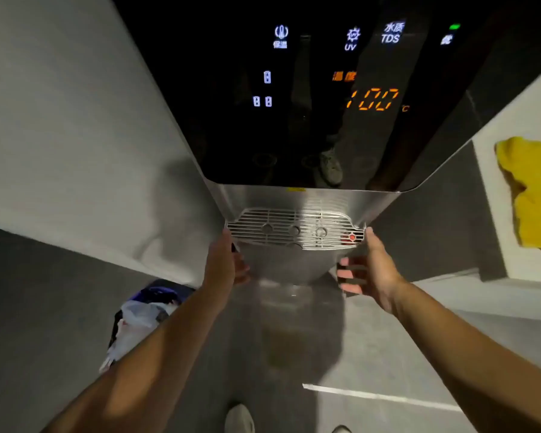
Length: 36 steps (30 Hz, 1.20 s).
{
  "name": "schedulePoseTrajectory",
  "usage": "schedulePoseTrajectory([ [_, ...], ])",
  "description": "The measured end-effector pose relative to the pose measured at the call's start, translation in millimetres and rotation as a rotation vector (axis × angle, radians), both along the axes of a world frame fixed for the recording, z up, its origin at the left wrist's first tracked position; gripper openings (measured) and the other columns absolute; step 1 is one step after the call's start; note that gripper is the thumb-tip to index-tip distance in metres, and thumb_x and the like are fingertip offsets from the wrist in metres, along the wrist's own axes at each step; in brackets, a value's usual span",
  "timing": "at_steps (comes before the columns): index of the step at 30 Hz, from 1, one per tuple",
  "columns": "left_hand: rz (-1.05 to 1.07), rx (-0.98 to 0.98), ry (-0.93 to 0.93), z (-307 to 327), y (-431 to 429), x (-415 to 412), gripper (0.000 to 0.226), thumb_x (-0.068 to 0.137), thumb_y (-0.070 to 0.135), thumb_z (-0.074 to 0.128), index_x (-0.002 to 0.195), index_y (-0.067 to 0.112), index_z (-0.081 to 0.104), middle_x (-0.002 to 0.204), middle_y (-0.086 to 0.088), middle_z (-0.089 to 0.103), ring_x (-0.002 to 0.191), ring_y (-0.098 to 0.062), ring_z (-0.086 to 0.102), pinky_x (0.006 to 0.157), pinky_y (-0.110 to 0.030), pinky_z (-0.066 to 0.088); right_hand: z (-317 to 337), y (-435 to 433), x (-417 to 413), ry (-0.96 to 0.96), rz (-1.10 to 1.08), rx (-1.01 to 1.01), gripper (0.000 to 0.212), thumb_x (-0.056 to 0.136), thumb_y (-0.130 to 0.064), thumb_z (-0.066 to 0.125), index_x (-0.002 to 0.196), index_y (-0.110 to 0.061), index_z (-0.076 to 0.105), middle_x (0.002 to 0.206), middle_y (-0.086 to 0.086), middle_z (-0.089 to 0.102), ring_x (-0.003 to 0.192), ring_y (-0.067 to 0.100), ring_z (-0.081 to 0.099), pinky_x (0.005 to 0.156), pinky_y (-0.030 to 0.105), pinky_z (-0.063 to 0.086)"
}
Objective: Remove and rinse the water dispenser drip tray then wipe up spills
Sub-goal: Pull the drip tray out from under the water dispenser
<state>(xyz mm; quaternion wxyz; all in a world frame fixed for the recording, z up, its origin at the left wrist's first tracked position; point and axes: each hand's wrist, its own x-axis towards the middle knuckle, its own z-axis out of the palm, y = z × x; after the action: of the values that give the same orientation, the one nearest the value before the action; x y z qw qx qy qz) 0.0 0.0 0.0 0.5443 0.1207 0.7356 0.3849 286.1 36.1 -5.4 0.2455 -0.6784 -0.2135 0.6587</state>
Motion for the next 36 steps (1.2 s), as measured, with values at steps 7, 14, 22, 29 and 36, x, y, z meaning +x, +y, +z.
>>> schedulePoseTrajectory([
  [7,-0.064,0.111,0.189,-22,12,1,0.029,0.109,0.043,0.038,0.104,0.021,0.056,0.092,-0.013,0.065,0.071,-0.022,0.063,0.063,-0.037,0.054,-11,6,-11,-0.09,0.021,0.055,0.047,0.095,-0.071,0.042,0.114,-0.03,0.054,0.109,0.01,0.067,0.09,0.031,0.071,0.058,0.039,0.061],
  [14,-0.083,0.111,0.209,-23,10,4,0.027,0.109,0.041,0.034,0.099,0.025,0.053,0.094,-0.012,0.063,0.079,-0.022,0.061,0.068,-0.038,0.051,-16,-4,-21,-0.079,-0.081,0.144,0.037,0.102,-0.06,0.04,0.108,-0.026,0.057,0.103,0.012,0.062,0.084,0.026,0.065,0.054,0.03,0.058],
  [22,-0.062,0.116,0.175,-27,9,3,0.023,0.109,0.034,0.034,0.118,0.02,0.05,0.104,-0.013,0.065,0.083,-0.021,0.063,0.067,-0.036,0.051,-23,-2,-28,-0.066,-0.204,0.198,0.03,0.105,-0.047,0.045,0.107,-0.021,0.058,0.091,0.009,0.059,0.075,0.022,0.06,0.068,0.042,0.065],
  [29,-0.059,0.104,0.147,-25,10,1,0.014,0.109,0.031,0.036,0.104,0.028,0.048,0.105,-0.012,0.065,0.085,-0.021,0.064,0.065,-0.034,0.051,-23,-4,-29,-0.071,-0.248,0.259,0.026,0.106,-0.04,0.046,0.097,-0.019,0.059,0.075,0.005,0.058,0.06,0.018,0.055,0.066,0.037,0.059],
  [36,-0.06,0.109,0.141,-28,-20,10,0.012,0.11,0.032,0.036,0.113,0.025,0.045,0.1,-0.006,0.064,0.083,-0.019,0.065,0.056,-0.031,0.054,-23,-11,-22,-0.009,-0.255,0.282,0.023,0.108,-0.037,0.046,0.103,-0.02,0.06,0.087,0.009,0.065,0.058,0.016,0.055,0.068,0.038,0.058],
])
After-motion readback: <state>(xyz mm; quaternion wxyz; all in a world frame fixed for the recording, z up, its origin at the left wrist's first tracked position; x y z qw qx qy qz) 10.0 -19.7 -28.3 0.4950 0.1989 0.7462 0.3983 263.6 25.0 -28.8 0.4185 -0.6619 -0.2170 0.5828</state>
